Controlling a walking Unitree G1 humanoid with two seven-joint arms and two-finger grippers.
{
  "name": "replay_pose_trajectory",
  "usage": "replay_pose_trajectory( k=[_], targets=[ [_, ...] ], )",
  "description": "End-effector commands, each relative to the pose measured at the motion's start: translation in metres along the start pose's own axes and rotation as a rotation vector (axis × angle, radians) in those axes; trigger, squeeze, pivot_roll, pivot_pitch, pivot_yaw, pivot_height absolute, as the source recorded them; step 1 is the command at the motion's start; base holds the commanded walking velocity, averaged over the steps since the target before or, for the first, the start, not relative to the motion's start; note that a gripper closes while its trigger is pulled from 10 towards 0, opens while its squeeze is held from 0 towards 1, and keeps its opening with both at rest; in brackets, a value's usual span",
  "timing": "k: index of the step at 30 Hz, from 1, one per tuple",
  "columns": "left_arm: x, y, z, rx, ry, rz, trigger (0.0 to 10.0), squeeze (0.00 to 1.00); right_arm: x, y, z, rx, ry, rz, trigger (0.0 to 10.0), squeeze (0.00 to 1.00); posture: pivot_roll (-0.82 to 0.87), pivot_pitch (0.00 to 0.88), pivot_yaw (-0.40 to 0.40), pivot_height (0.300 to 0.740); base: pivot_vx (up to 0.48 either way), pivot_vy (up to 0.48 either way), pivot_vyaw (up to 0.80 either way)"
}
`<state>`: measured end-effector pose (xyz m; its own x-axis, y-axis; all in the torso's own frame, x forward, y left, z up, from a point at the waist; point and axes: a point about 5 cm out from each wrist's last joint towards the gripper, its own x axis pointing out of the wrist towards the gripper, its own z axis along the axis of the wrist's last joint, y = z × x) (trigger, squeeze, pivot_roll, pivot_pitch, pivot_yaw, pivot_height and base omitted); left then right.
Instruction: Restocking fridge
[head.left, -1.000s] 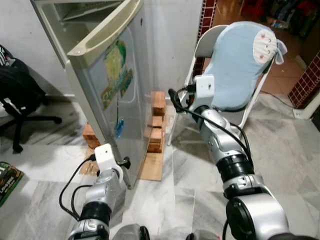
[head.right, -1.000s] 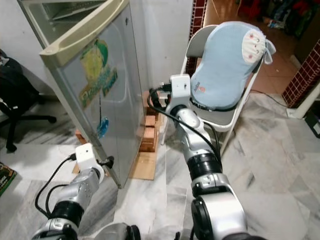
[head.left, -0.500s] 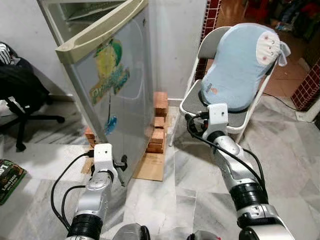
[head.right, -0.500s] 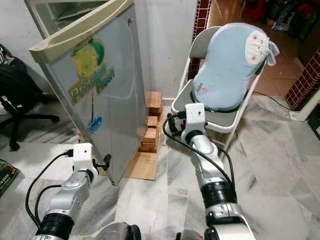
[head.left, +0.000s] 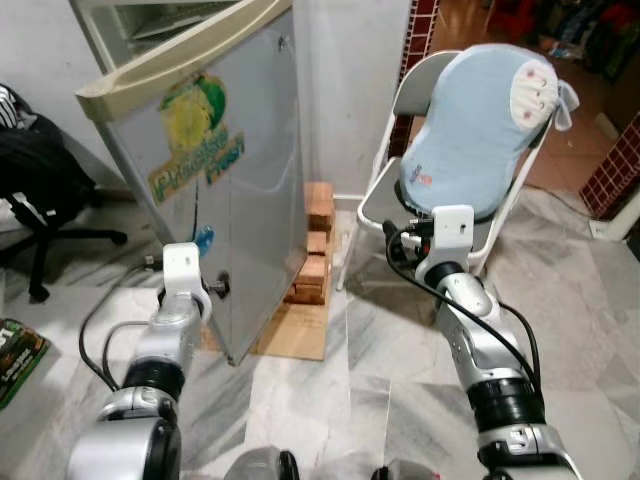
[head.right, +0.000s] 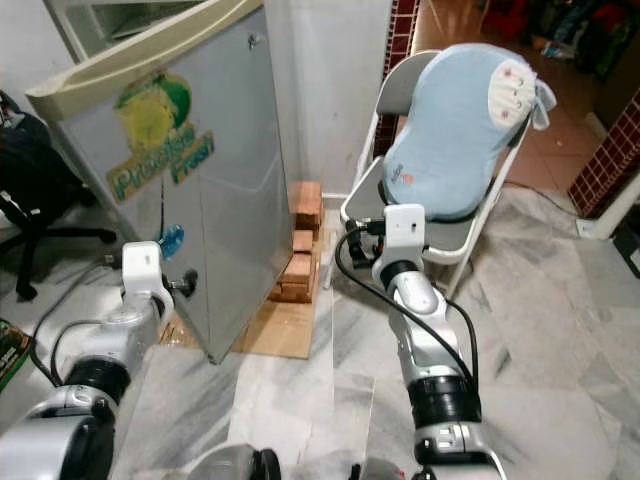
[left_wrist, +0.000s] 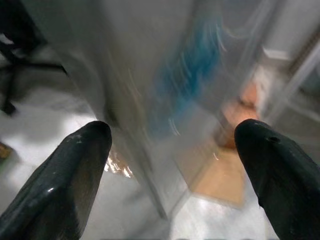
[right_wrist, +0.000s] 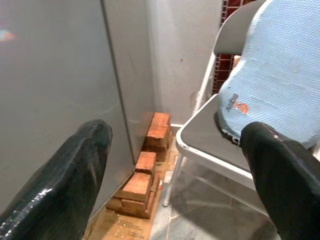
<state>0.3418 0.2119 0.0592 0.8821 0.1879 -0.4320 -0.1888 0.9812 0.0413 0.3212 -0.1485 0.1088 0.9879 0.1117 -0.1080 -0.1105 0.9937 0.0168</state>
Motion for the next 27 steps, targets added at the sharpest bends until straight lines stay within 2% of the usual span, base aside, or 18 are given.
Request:
replay_pose_trajectory(
  k=[1,3,4,8,10,13,14,15,17,18,22,23,24,25,27],
  targets=[
    [0.002,0.021,0.007,-0.029,-0.009,0.092,10.0,0.0,-0.003,-0.003,0.004,0.008,-0.014,-0.01,10.0,0.0,-0.1,0.0,0.069,0.74,0.0,0.0,0.0],
    [0.004,0.036,0.022,-0.058,-0.037,0.142,10.0,0.0,-0.006,-0.005,0.002,0.025,-0.01,-0.02,10.0,0.0,-0.1,0.0,0.074,0.74,0.0,0.0,0.0],
    [0.005,0.039,0.026,-0.06,-0.049,0.145,10.0,0.0,-0.007,-0.006,0.002,0.027,-0.011,-0.022,10.0,0.0,-0.1,0.0,0.074,0.74,0.0,0.0,0.0],
    [0.005,0.038,0.029,-0.016,-0.072,0.135,10.0,0.0,-0.01,-0.008,0.0,0.019,-0.008,-0.032,10.0,0.0,-0.11,0.0,0.08,0.74,0.0,0.0,0.0],
    [0.004,0.029,0.019,0.028,-0.081,0.108,10.0,0.0,-0.011,-0.009,0.0,0.024,-0.013,-0.041,10.0,0.0,-0.11,0.0,0.082,0.74,0.0,0.0,0.0],
    [0.001,0.026,0.006,0.018,-0.084,0.127,10.0,0.0,-0.012,-0.009,0.001,0.019,-0.014,-0.043,10.0,0.0,-0.11,0.0,0.083,0.74,0.0,0.0,0.0],
    [-0.003,0.02,-0.008,0.025,-0.072,0.118,10.0,0.0,-0.013,-0.009,0.0,0.017,-0.01,-0.044,10.0,0.0,-0.11,0.0,0.081,0.74,0.0,0.0,0.0],
    [-0.003,0.02,-0.008,0.025,-0.072,0.118,10.0,0.0,-0.013,-0.009,0.0,0.017,-0.01,-0.044,10.0,0.0,-0.11,0.0,0.081,0.74,0.0,0.0,0.0],
    [-0.011,0.007,-0.032,0.024,-0.066,0.088,10.0,0.0,-0.014,-0.011,-0.001,0.013,-0.005,-0.043,10.0,0.0,-0.1,0.0,0.078,0.74,0.0,0.0,0.0],
    [-0.013,0.005,-0.035,0.024,-0.066,0.084,10.0,0.0,-0.014,-0.011,-0.001,0.013,-0.004,-0.042,10.0,0.0,-0.1,0.0,0.078,0.74,0.0,0.0,0.0],
    [-0.023,-0.011,-0.041,0.018,-0.116,0.033,10.0,0.0,-0.013,-0.012,0.0,0.009,-0.005,-0.043,10.0,0.0,-0.08,0.0,0.073,0.74,0.0,0.0,0.0],
    [-0.023,-0.011,-0.041,0.018,-0.116,0.033,10.0,0.0,-0.013,-0.012,0.0,0.009,-0.005,-0.043,10.0,0.0,-0.08,0.0,0.073,0.74,0.0,0.0,0.0],
    [-0.028,-0.019,-0.035,0.019,-0.168,-0.011,10.0,0.0,-0.012,-0.013,0.001,0.008,-0.008,-0.043,10.0,0.0,-0.08,0.0,0.074,0.74,0.0,0.0,0.0],
    [-0.028,-0.019,-0.035,0.019,-0.168,-0.011,10.0,0.0,-0.012,-0.013,0.001,0.008,-0.008,-0.043,10.0,0.0,-0.08,0.0,0.074,0.74,0.0,0.0,0.0],
    [-0.037,-0.029,-0.024,0.042,-0.262,-0.062,10.0,0.0,-0.011,-0.013,0.002,0.005,-0.007,-0.044,10.0,0.0,-0.08,0.0,0.075,0.74,0.0,0.0,-0.29]
  ],
)
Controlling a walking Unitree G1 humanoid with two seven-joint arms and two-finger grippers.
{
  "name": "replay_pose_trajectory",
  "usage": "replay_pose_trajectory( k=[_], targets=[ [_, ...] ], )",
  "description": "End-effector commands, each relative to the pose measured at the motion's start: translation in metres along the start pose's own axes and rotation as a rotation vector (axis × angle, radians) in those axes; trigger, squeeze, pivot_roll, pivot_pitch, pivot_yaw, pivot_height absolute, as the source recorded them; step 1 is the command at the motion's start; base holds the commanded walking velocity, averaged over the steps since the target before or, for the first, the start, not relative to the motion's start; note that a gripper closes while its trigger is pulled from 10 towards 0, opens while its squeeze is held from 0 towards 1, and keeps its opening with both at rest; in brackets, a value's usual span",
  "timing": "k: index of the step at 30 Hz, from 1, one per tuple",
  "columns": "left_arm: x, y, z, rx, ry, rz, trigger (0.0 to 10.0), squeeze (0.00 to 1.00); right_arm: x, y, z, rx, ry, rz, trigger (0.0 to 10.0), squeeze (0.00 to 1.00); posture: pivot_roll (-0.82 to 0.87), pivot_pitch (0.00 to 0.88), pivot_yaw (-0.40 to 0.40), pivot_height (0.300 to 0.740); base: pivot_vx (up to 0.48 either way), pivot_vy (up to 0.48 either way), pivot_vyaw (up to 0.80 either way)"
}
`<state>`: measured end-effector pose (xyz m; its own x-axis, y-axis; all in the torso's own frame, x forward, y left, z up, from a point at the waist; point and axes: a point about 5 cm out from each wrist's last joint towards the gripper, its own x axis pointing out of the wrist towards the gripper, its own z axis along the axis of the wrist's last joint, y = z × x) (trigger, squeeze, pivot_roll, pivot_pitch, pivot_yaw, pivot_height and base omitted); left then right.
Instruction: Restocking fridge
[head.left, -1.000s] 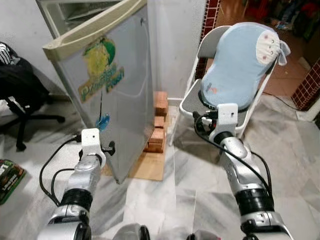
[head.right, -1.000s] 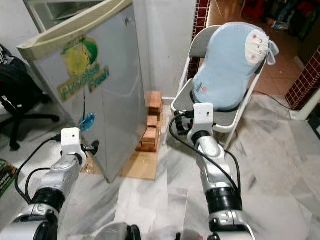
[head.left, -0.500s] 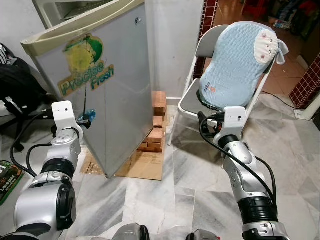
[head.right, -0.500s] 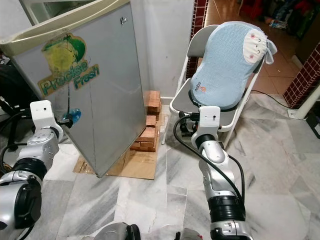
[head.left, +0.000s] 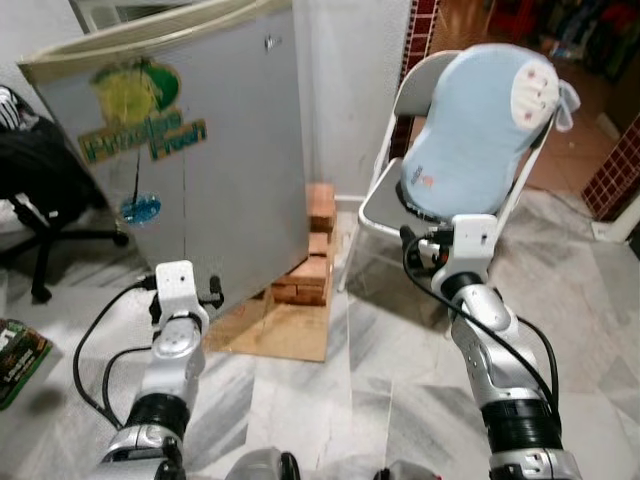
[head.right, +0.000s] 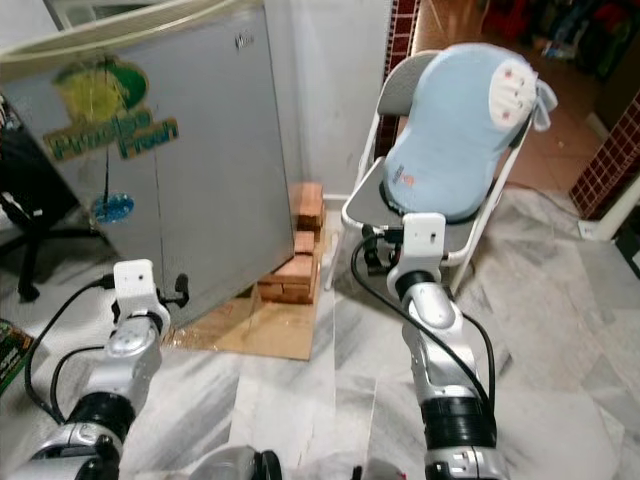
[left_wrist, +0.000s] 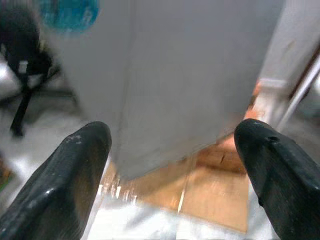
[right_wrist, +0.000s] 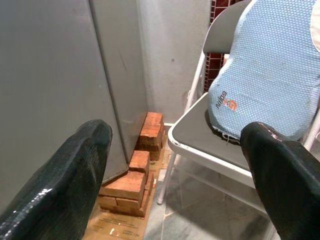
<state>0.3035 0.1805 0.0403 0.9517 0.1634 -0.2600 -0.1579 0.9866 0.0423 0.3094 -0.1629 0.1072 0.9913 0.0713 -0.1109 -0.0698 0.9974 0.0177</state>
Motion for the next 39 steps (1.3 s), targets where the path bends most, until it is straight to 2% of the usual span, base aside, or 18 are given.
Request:
replay_pose_trajectory(
  k=[1,3,5,10,12,15,19,26,31,39],
  targets=[
    [-0.007,-0.008,0.02,0.04,-0.124,-0.053,10.0,0.0,0.001,0.0,0.006,-0.004,-0.01,-0.006,10.0,0.0,-0.08,0.0,0.075,0.74,0.0,0.0,-0.58],
    [-0.016,-0.015,0.037,0.068,-0.233,-0.094,10.0,0.0,-0.004,-0.005,0.003,-0.021,-0.009,-0.02,10.0,0.0,-0.08,0.0,0.08,0.74,0.0,0.0,-0.8],
    [-0.02,-0.015,0.041,0.083,-0.26,-0.094,10.0,0.0,-0.007,-0.007,-0.001,-0.028,-0.002,-0.027,10.0,0.0,-0.08,0.0,0.081,0.74,0.0,0.0,-0.8],
    [-0.028,-0.018,0.038,0.047,-0.243,-0.13,10.0,0.0,-0.014,-0.01,-0.011,-0.038,0.018,-0.044,10.0,0.0,-0.09,0.0,0.089,0.74,0.0,0.0,-0.8],
    [-0.032,-0.022,0.036,0.058,-0.241,-0.162,10.0,0.0,-0.017,-0.011,-0.015,-0.041,0.029,-0.05,10.0,0.0,-0.09,0.0,0.089,0.74,0.0,0.0,-0.8],
    [-0.039,-0.031,0.033,0.126,-0.255,-0.216,10.0,0.0,-0.019,-0.011,-0.017,-0.04,0.022,-0.049,10.0,0.0,-0.09,0.0,0.084,0.74,0.0,0.16,-0.53],
    [-0.042,-0.035,0.026,0.116,-0.222,-0.233,10.0,0.0,-0.018,-0.01,-0.017,-0.042,0.02,-0.048,10.0,0.0,-0.1,0.0,0.088,0.74,0.0,0.48,0.0],
    [-0.041,-0.04,0.024,0.097,-0.196,-0.244,10.0,0.0,-0.018,-0.018,-0.017,-0.04,0.013,-0.086,10.0,0.0,-0.11,0.0,0.09,0.74,0.0,0.48,0.0],
    [-0.037,-0.043,0.03,0.089,-0.207,-0.239,10.0,0.0,-0.016,-0.021,-0.017,-0.032,0.022,-0.101,10.0,0.0,-0.12,0.0,0.097,0.74,0.0,0.48,-0.58],
    [-0.031,-0.049,0.04,0.076,-0.233,-0.251,10.0,0.0,-0.012,-0.015,-0.012,-0.043,0.011,-0.081,10.0,0.0,-0.13,0.0,0.08,0.74,0.0,0.48,-0.76]
  ],
)
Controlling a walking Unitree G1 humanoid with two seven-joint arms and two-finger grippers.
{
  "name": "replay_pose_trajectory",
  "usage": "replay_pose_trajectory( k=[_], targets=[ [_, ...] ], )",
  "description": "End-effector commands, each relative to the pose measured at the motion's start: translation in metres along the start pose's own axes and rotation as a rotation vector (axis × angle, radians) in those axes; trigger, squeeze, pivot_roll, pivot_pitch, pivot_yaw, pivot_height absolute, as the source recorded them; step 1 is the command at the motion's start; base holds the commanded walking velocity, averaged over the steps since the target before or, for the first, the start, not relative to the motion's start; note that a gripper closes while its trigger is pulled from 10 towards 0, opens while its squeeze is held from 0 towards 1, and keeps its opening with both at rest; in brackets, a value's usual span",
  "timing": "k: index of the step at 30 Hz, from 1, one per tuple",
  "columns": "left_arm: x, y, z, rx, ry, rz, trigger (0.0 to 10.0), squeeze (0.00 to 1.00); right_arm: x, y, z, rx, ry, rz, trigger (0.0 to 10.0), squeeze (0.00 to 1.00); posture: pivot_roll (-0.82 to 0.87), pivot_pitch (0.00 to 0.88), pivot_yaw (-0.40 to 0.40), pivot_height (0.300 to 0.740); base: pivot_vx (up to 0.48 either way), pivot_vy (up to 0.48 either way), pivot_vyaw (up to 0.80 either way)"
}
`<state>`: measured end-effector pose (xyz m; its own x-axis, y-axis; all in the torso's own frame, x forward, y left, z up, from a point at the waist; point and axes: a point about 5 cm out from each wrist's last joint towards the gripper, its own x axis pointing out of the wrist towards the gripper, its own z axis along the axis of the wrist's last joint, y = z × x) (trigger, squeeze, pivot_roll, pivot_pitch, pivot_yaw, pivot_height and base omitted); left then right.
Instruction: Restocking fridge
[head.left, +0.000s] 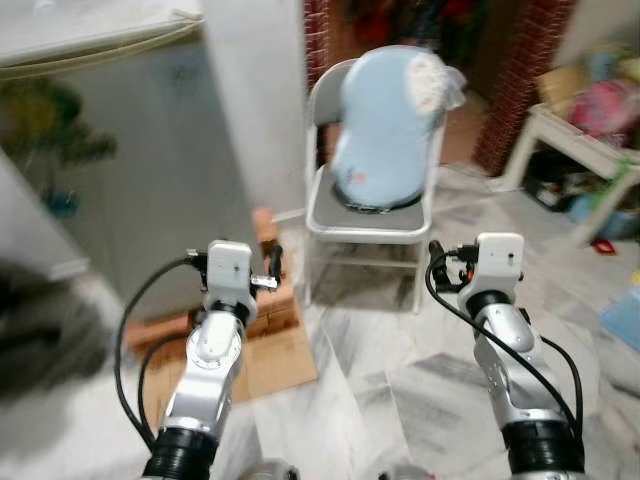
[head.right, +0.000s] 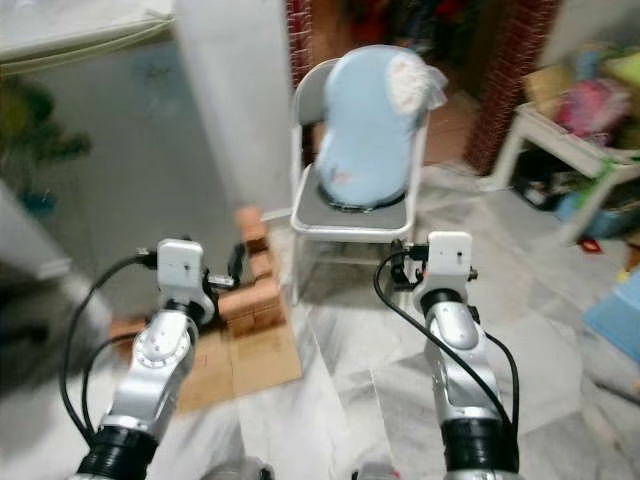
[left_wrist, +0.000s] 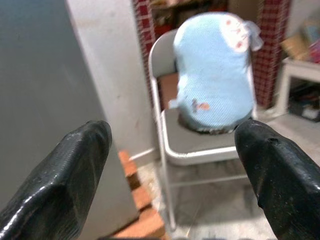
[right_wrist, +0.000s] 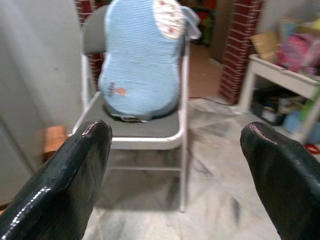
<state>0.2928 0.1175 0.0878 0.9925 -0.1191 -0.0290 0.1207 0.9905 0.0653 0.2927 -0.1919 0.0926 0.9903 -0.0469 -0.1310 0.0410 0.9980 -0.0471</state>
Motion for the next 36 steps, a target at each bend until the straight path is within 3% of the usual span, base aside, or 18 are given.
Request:
replay_pose_trajectory(
  k=[1,12,17,25,31,36],
  targets=[
    [-0.001,0.009,-0.004,0.012,0.016,0.021,10.0,0.0,0.004,0.013,0.005,0.006,-0.012,0.038,10.0,0.0,-0.13,0.0,0.079,0.74,0.0,0.48,-0.76],
    [0.004,0.007,0.009,-0.005,-0.016,0.013,10.0,0.0,0.01,0.008,0.017,-0.015,-0.039,0.03,10.0,0.0,-0.12,0.0,0.054,0.74,0.0,0.127,-0.76],
    [-0.006,0.006,-0.003,-0.057,0.036,0.013,10.0,0.0,0.001,0.008,0.009,-0.032,-0.022,0.049,10.0,0.0,-0.1,0.0,0.009,0.74,0.0,0.0,-0.3],
    [-0.016,0.013,-0.009,-0.08,0.047,0.086,10.0,0.0,0.006,0.012,0.005,-0.046,0.009,0.104,10.0,0.0,-0.02,0.0,-0.072,0.74,0.0,0.0,0.0],
    [-0.02,0.017,-0.009,-0.074,0.049,0.056,10.0,0.0,0.008,0.024,0.007,-0.029,0.0,0.109,10.0,0.0,-0.05,0.0,-0.013,0.74,0.0,0.0,-0.4],
    [-0.016,0.01,-0.007,-0.073,0.047,-0.011,10.0,0.0,0.005,0.019,0.004,-0.023,-0.001,0.078,10.0,0.0,-0.08,0.0,0.024,0.74,0.0,0.0,-0.8]
  ],
)
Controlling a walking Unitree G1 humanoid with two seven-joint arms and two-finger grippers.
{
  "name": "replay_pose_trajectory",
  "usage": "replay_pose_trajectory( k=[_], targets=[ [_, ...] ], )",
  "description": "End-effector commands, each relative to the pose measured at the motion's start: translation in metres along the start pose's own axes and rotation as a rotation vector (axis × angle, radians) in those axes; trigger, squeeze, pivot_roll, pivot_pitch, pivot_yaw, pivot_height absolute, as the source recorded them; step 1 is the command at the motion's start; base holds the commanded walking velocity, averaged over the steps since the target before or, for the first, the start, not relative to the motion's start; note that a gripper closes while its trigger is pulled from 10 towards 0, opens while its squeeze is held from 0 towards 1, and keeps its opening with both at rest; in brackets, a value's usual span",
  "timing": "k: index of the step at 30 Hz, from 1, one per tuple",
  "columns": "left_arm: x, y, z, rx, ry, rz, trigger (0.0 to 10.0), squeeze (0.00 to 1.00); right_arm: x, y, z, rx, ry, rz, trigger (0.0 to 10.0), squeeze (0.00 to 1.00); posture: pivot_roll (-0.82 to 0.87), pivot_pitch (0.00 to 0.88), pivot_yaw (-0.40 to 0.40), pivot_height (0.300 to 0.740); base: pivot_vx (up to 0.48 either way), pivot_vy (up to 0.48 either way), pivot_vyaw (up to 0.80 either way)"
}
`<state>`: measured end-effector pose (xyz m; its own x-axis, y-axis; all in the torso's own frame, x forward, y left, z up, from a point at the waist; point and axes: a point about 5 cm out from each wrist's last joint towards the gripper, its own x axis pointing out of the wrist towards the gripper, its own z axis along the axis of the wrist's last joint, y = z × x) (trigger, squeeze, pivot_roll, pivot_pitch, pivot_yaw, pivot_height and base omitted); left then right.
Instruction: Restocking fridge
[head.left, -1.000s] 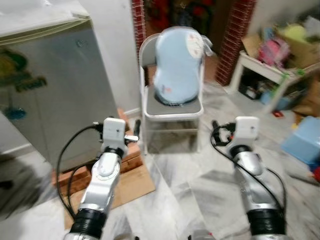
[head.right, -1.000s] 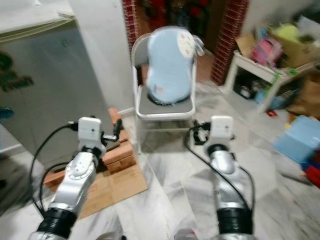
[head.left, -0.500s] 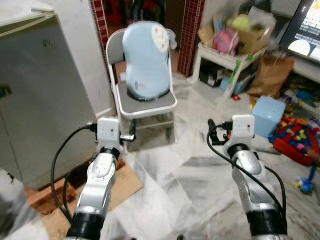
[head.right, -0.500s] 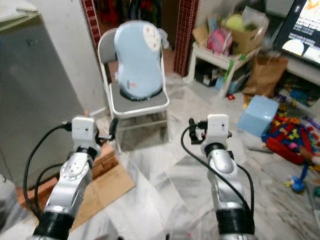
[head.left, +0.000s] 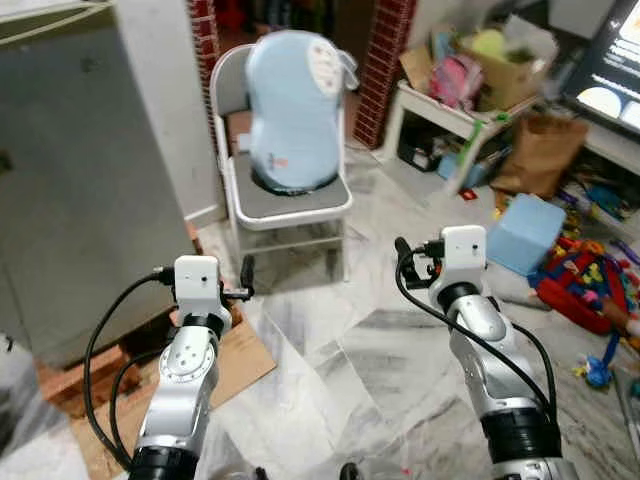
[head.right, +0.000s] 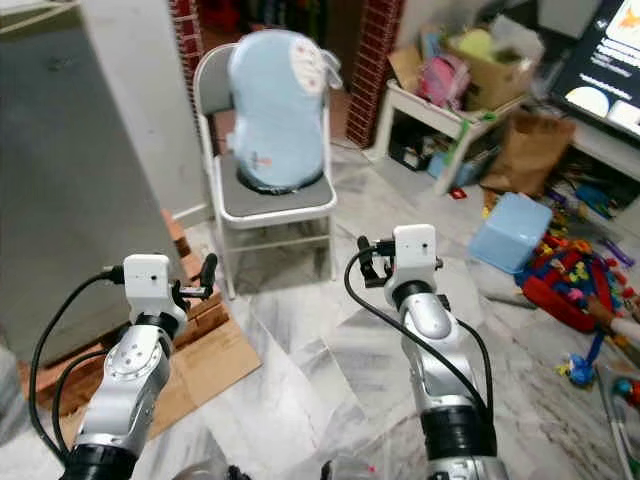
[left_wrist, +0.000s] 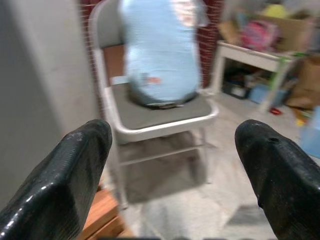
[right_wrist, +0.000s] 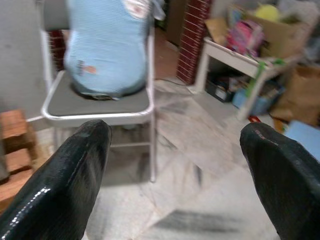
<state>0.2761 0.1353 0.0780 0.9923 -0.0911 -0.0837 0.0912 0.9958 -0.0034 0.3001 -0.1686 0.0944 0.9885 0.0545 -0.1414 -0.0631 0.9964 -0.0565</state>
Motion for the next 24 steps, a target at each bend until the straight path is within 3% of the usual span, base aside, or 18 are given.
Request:
replay_pose_trajectory(
  k=[1,9,24],
  targets=[
    [0.003,-0.006,0.004,-0.004,-0.004,-0.045,10.0,0.0,-0.002,-0.006,0.0,0.001,-0.007,-0.029,10.0,0.0,-0.08,0.0,0.024,0.74,0.0,0.0,-0.8],
    [0.008,-0.009,0.004,-0.03,0.013,-0.066,10.0,0.0,-0.006,-0.024,-0.002,0.014,-0.002,-0.109,10.0,0.0,-0.11,0.0,0.055,0.74,0.0,0.173,-0.8],
    [0.005,-0.01,0.002,-0.027,0.027,-0.073,10.0,0.0,-0.003,-0.017,0.001,0.014,-0.005,-0.091,10.0,0.0,-0.1,0.0,0.044,0.74,0.0,0.038,-0.8]
  ],
)
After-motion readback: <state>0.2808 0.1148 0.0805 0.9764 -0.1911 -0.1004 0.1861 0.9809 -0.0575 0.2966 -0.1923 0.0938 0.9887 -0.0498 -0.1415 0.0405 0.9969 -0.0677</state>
